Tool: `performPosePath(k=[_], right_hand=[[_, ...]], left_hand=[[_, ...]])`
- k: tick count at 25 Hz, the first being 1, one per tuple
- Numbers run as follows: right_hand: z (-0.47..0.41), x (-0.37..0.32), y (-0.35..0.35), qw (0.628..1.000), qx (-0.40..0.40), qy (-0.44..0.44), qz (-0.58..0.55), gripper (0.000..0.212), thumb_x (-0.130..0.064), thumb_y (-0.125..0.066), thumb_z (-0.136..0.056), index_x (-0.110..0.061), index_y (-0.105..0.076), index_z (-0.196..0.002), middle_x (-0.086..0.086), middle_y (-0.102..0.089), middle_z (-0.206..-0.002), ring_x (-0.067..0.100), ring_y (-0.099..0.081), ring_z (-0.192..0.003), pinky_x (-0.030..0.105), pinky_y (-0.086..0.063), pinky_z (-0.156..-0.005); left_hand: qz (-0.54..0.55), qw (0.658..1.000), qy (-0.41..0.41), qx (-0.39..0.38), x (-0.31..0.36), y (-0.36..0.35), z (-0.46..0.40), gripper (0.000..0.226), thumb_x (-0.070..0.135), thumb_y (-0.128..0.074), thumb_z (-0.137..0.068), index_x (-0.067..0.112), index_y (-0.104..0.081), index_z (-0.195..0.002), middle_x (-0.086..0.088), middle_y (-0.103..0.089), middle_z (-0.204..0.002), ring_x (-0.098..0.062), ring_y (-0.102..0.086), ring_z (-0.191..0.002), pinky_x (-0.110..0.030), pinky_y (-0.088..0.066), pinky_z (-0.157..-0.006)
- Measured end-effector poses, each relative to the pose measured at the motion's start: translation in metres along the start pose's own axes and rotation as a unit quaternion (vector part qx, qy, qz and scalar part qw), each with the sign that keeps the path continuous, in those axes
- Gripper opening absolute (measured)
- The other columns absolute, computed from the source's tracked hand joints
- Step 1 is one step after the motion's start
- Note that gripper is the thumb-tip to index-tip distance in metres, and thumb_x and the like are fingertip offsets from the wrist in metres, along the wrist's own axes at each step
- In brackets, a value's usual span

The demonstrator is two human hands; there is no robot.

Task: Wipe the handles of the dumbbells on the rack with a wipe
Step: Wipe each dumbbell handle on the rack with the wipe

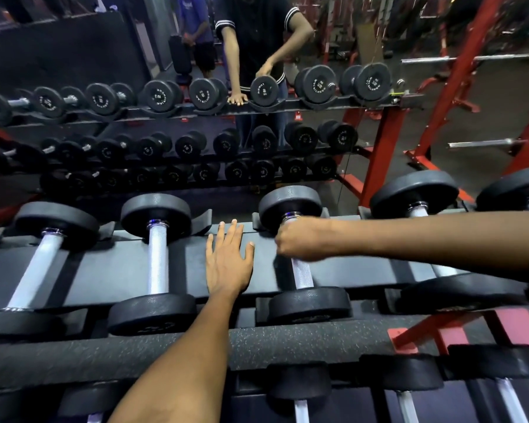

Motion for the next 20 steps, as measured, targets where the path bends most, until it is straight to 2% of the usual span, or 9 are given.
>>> performPosePath(k=[2, 3, 6, 9, 12, 14, 16, 18, 20], right_hand=[[-0.003, -0.024, 0.002, 0.985, -0.161, 0.054, -0.033, 0.028, -0.007, -0.044, -0.088, -0.006, -0.064, -0.108, 0.013, -0.065, -0.104, 0.033, -0.062, -0.095, 0.034, -0.048, -0.075], [-0.005, -0.022, 0.006, 0.981, -0.185, 0.038, -0.051, 0.029, -0.010, -0.045, -0.088, -0.007, -0.064, -0.110, 0.013, -0.066, -0.106, 0.032, -0.062, -0.095, 0.032, -0.046, -0.073], [-0.014, -0.003, 0.023, 0.990, -0.128, -0.055, -0.014, 0.029, -0.012, -0.048, -0.087, -0.003, -0.064, -0.109, 0.014, -0.065, -0.110, 0.031, -0.062, -0.097, 0.030, -0.046, -0.073], [-0.007, -0.027, 0.005, 0.978, -0.155, 0.034, -0.138, 0.028, -0.013, -0.045, -0.088, -0.008, -0.063, -0.108, 0.012, -0.066, -0.104, 0.031, -0.061, -0.092, 0.033, -0.051, -0.080], [0.043, -0.026, -0.011, 0.951, -0.022, 0.056, -0.304, 0.035, -0.008, -0.043, -0.092, -0.019, -0.064, -0.118, 0.001, -0.066, -0.118, 0.018, -0.061, -0.107, 0.026, -0.045, -0.091], [0.079, -0.004, -0.029, 0.928, -0.007, 0.028, -0.370, 0.038, -0.005, -0.045, -0.093, -0.022, -0.062, -0.122, -0.006, -0.062, -0.126, 0.008, -0.057, -0.116, 0.021, -0.042, -0.100], [0.099, 0.019, -0.043, 0.930, 0.082, -0.046, -0.355, 0.044, 0.005, -0.047, -0.088, -0.017, -0.063, -0.123, -0.002, -0.063, -0.124, 0.011, -0.058, -0.116, 0.014, -0.038, -0.099], [0.100, 0.024, -0.052, 0.895, 0.288, -0.120, -0.319, 0.044, 0.009, -0.045, -0.085, -0.006, -0.060, -0.124, 0.007, -0.061, -0.127, 0.015, -0.054, -0.119, 0.013, -0.034, -0.104], [0.089, -0.001, -0.055, 0.899, 0.346, -0.033, -0.266, 0.038, -0.001, -0.036, -0.097, -0.002, -0.055, -0.129, 0.012, -0.054, -0.135, 0.019, -0.047, -0.128, 0.028, -0.030, -0.112]], left_hand=[[0.003, 1.000, 0.000, 0.003, 0.000, 0.001, -0.002, 0.053, 0.042, -0.033, -0.101, 0.025, -0.028, -0.152, 0.010, -0.018, -0.160, -0.009, -0.002, -0.149, -0.032, 0.006, -0.121], [0.003, 1.000, -0.002, 0.004, 0.001, 0.001, -0.002, 0.053, 0.042, -0.033, -0.101, 0.025, -0.028, -0.152, 0.010, -0.019, -0.160, -0.009, -0.002, -0.149, -0.032, 0.006, -0.121], [0.000, 1.000, -0.002, -0.002, 0.002, 0.001, -0.002, 0.053, 0.042, -0.032, -0.102, 0.025, -0.027, -0.152, 0.010, -0.018, -0.160, -0.009, -0.001, -0.149, -0.032, 0.006, -0.121], [0.010, 1.000, 0.002, -0.002, 0.001, 0.002, -0.001, 0.053, 0.041, -0.033, -0.101, 0.025, -0.028, -0.152, 0.009, -0.019, -0.160, -0.009, -0.002, -0.149, -0.032, 0.006, -0.121], [0.007, 1.000, -0.002, 0.000, 0.001, 0.001, -0.002, 0.053, 0.041, -0.033, -0.101, 0.024, -0.029, -0.152, 0.009, -0.018, -0.161, -0.010, -0.002, -0.149, -0.033, 0.005, -0.121], [0.008, 1.000, 0.001, -0.001, 0.001, 0.000, 0.000, 0.053, 0.041, -0.033, -0.102, 0.024, -0.028, -0.152, 0.009, -0.017, -0.161, -0.010, -0.001, -0.149, -0.033, 0.006, -0.121], [0.007, 1.000, 0.000, 0.003, 0.001, 0.000, -0.001, 0.053, 0.041, -0.033, -0.101, 0.025, -0.028, -0.152, 0.009, -0.017, -0.161, -0.009, -0.002, -0.149, -0.033, 0.006, -0.121], [0.011, 1.000, 0.000, 0.001, 0.001, 0.001, 0.000, 0.053, 0.041, -0.034, -0.101, 0.025, -0.029, -0.151, 0.009, -0.018, -0.160, -0.009, -0.002, -0.149, -0.033, 0.006, -0.121], [0.011, 1.000, 0.003, -0.002, 0.002, 0.001, 0.001, 0.053, 0.041, -0.034, -0.101, 0.025, -0.028, -0.152, 0.009, -0.018, -0.161, -0.009, -0.002, -0.149, -0.033, 0.005, -0.121]])
Point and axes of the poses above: each hand's wrist, its own z-axis away from the middle knuckle, its own y-axis out of the back of the hand, x = y × z, the point moved 2 cm from there along -z, towards the middle knuckle
